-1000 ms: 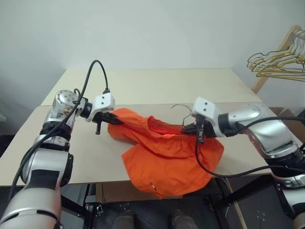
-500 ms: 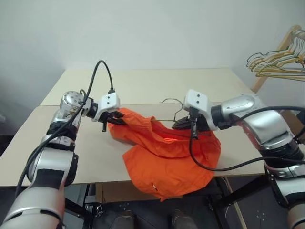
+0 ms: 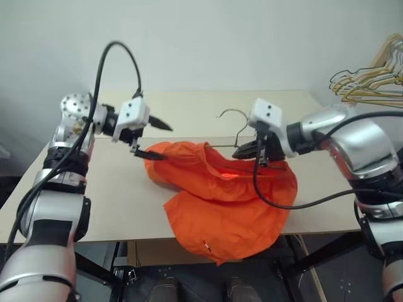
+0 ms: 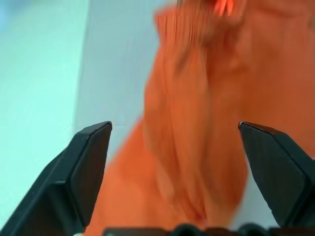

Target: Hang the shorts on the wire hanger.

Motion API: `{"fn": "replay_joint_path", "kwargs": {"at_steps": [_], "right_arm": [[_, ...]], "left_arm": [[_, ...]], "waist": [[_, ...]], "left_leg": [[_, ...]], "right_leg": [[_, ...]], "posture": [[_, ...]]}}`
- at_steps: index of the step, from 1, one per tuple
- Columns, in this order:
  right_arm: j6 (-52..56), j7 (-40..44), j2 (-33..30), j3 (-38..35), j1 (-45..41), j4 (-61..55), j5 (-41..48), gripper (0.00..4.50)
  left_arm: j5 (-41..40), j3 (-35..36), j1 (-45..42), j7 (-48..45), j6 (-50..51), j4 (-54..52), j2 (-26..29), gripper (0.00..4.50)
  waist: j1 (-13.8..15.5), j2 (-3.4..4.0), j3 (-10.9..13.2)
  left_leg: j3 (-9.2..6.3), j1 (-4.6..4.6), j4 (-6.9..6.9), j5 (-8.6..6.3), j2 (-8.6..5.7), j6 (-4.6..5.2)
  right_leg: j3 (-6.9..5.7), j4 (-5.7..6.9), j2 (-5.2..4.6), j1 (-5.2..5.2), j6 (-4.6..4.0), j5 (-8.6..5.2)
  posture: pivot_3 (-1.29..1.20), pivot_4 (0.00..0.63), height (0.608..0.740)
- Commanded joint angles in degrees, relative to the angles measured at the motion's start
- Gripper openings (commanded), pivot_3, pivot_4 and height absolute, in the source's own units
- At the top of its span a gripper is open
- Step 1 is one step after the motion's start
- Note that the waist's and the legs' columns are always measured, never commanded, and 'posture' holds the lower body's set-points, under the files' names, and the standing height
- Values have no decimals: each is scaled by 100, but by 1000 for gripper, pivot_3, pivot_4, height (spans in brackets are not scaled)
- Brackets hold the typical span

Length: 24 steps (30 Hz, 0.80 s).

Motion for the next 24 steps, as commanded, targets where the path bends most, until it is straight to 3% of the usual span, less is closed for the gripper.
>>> {"fn": "replay_joint_path", "kwargs": {"at_steps": [1, 11, 14, 24], "right_arm": [[153, 84, -51, -46, -365, 28, 19, 0], [285, 113, -34, -45, -557, -172, 54, 0], [313, 118, -56, -52, -552, -235, 61, 0], [50, 106, -130, -57, -448, -318, -47, 0]], "left_arm": [[-25, -87, -156, -22, 97, -126, -401, 4449], [1281, -532, -680, 979, -870, 1524, -1170, 4449], [1385, -498, -774, 1022, -969, 1757, -1281, 3892], [1366, -291, -817, 935, -974, 1943, -1329, 532]], "waist": [[-6, 0, 0], [-141, 0, 0], [-152, 0, 0], [-184, 0, 0]], "left_leg": [[0, 1, 0, 0, 0, 0], [-1, 3, 0, 0, 1, 0], [-1, 1, 0, 0, 1, 0], [-1, 2, 0, 0, 1, 0]], "right_leg": [[0, 0, 1, 0, 0, 0], [4, 6, 7, -2, -2, 1], [4, 4, 6, -2, -1, 0], [4, 5, 6, -4, -2, 0]], "posture": [[19, 0, 740], [-23, 0, 740], [-23, 0, 740], [-29, 0, 740]]}}
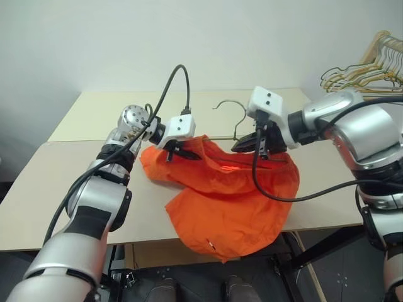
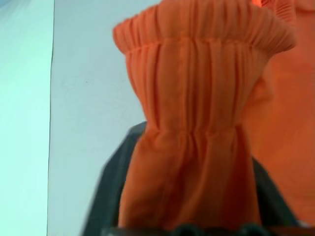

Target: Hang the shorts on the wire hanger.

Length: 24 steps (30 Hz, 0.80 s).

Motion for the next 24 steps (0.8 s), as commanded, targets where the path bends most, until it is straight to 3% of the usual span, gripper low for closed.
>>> {"fn": "replay_joint_path", "kwargs": {"at_steps": [1, 4, 7, 11, 18, 21, 24], "right_arm": [[-335, -22, -84, -179, -64, -182, -53, 0], [-604, -72, -75, -219, 43, -185, -122, 0], [-741, -182, -83, -242, 126, -196, -220, 760], [-727, -236, -314, -444, 249, -360, -217, 2178], [218, -364, -975, -2496, 662, -1018, 849, 4469], [102, -233, -1434, -3052, 1460, -1302, 1008, 4469], [-213, -255, -1858, -3126, 2338, -1515, 857, 4469]], "left_arm": [[-28, 163, -221, 7, 2, -28, 27, 234], [-56, 229, -202, 1, 105, -34, 38, 10], [-122, 322, -189, -17, 281, -53, 39, 0], [-175, 414, -115, -188, 451, -135, 106, 0], [-147, 475, 76, -366, 550, -235, 276, 0], [-151, 488, 105, -383, 586, -270, 286, 0], [-154, 500, 101, -395, 621, -284, 289, 0]], "waist": [[-1, 0, 0], [-3, 0, 0], [-5, 0, 0], [-7, 0, 0], [15, 2, 1], [37, 0, 0], [33, -1, -1]], "left_leg": [[0, 0, 0, 0, 0, 0], [0, 0, 0, 0, 0, 0], [0, 0, 0, 0, 0, 0], [0, 0, 0, 0, -1, 0], [-3, -9, -2, -1, -2, 0], [-9, -8, -2, -1, -2, 0], [-1, 2, 0, -1, -2, 0]], "right_leg": [[0, 0, 0, 0, 0, 0], [0, -1, 0, 0, 0, 0], [0, 0, 0, 0, 0, 0], [0, 0, 0, 0, 0, 0], [-1, -5, -2, -5, 1, -1], [-7, -9, -2, 2, 1, -1], [-3, -15, -5, 10, 3, -1]], "posture": [[-29, 0, 740], [-28, 0, 740], [-32, 0, 740], [-33, 0, 740], [-34, 0, 740], [-32, 0, 740], [-33, 0, 740]]}}
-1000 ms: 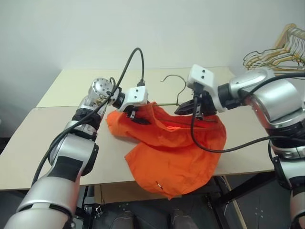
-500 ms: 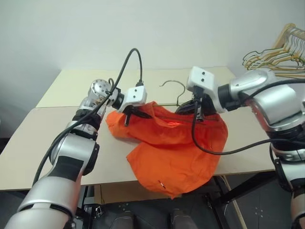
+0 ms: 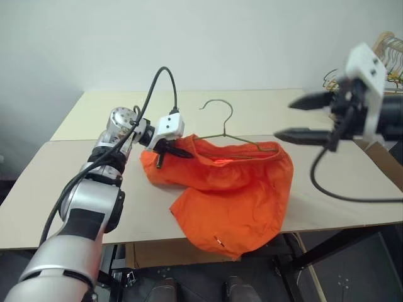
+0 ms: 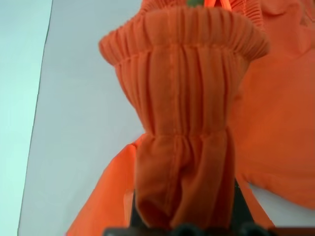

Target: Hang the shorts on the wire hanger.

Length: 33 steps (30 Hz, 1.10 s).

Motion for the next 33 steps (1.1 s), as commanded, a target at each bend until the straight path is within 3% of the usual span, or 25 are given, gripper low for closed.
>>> {"fn": "replay_joint_path", "kwargs": {"at_steps": [1, 6, 16, 24, 29, 33], "right_arm": [[-424, -65, -361, -91, 636, -228, -180, 4469], [-1134, -413, -379, 791, 906, 106, -909, 4469], [-1372, 167, 533, 2466, -400, 1075, -1358, 4469], [-1249, 649, 634, 3058, -794, 1278, -1600, 1910], [-1230, 794, 626, 3215, -889, 1372, -1769, 51], [-1197, 941, 539, 3209, -820, 1300, -1775, 19]], "left_arm": [[-127, 143, -105, -17, 34, -199, 14, 0], [-133, 159, -142, -52, 39, -190, -19, 0], [-142, 160, -115, -114, 4, -280, -84, 0], [-137, 157, -40, -152, 9, -382, -101, 0], [-118, 140, -52, -178, -80, -358, -137, 0], [-151, 172, -64, -210, -261, -334, -175, 0]], "waist": [[-19, 1, 0], [-138, 3, 0], [-170, 5, 1], [-161, 5, 1], [-169, 5, 1], [-170, 5, 1]], "left_leg": [[4, 0, 0, 0, -2, 0], [12, 16, 4, 2, 0, -2], [8, 7, -5, 1, -5, 0], [12, 6, -1, 1, -7, 0], [12, 7, -1, 1, -6, 0], [12, 7, -1, 1, -6, 0]], "right_leg": [[4, -2, -3, -1, 0, 0], [17, 12, 3, -3, 5, -32], [29, 13, 10, -7, 4, -3], [31, 12, 5, -9, 6, -1], [30, 15, 7, -9, 5, -1], [30, 15, 7, -9, 5, -1]], "posture": [[-36, 0, 740], [-38, 0, 740], [-20, 0, 740], [-20, 0, 740], [-29, 0, 740], [-34, 0, 740]]}}
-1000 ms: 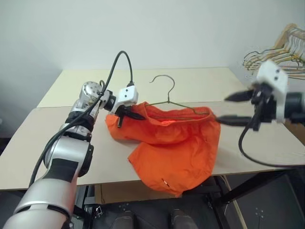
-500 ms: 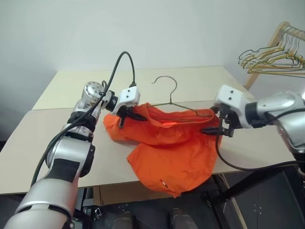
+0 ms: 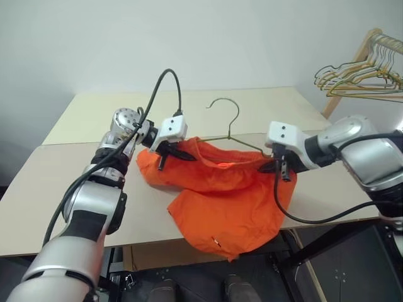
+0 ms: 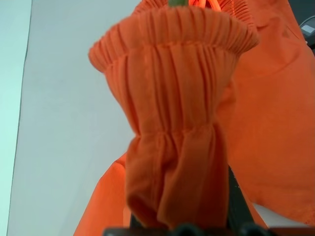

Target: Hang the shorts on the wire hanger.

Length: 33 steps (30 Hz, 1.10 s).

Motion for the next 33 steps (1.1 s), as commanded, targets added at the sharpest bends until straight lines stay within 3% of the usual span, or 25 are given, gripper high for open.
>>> {"fn": "replay_joint_path", "kwargs": {"at_steps": [1, 5, 8, 13, 16, 20, 27, 33], "right_arm": [[111, 208, -117, -60, -36, -138, 24, 19], [500, 260, -260, -347, 280, -424, 339, 0], [1038, 105, -350, -748, 685, -681, 679, 0], [2097, -430, -398, -1836, 1780, -1230, 1314, 0], [2998, -1028, -150, -2937, 2678, -1605, 1528, 0], [3952, -1708, 299, -4166, 3301, -2052, 1574, 0], [4356, -2944, 517, -6275, 4147, -2202, 1879, 0], [4356, -4399, 269, -6851, 3792, -1246, 2339, 0]], "left_arm": [[-172, 149, -147, 25, -258, -128, -36, 0], [-355, 338, -277, -7, -162, -59, -57, 959], [-528, 535, -366, 92, -56, -31, -43, 2015], [-846, 967, -516, 412, 237, -5, 11, 3670], [-1296, 1403, -569, 655, 768, -231, 9, 4489], [-1866, 1744, -398, 866, 1847, -990, -86, 4489], [-3552, 2258, 576, 1802, 4630, -3934, -424, 4489], [-4245, 2389, 1004, 2782, 5409, -5175, -772, 4489]], "waist": [[-1, 0, 0], [5, 0, 0], [6, 0, 0], [21, -1, 0], [18, -2, 0], [7, -3, -1], [-41, -1, -2], [-163, 0, -3]], "left_leg": [[0, 0, 0, 0, 0, 0], [0, -1, 0, 0, 0, 0], [-1, -2, 0, 0, -1, 0], [-5, -1, 0, 0, -2, 0], [-5, 5, 1, 0, -1, 0], [-10, 5, 3, 1, -1, -1], [-12, 21, 3, 1, -1, -1], [-7, 118, -30, -1, -4, -2]], "right_leg": [[0, 0, 0, 0, 0, 0], [-1, 0, -1, 0, 0, 0], [-1, -1, -1, 0, 0, 0], [-2, -2, -2, 3, 1, 0], [-1, 1, -1, 7, 1, 0], [-2, 4, 0, 9, 3, 1], [7, 3, 0, 21, 21, -6], [19, -24, -1, 116, 53, -30]], "posture": [[-35, 0, 740], [-34, 0, 740], [-31, 0, 740], [-32, 0, 740], [-43, 0, 740], [-59, 0, 740], [-107, 0, 740], [-132, 0, 740]]}}
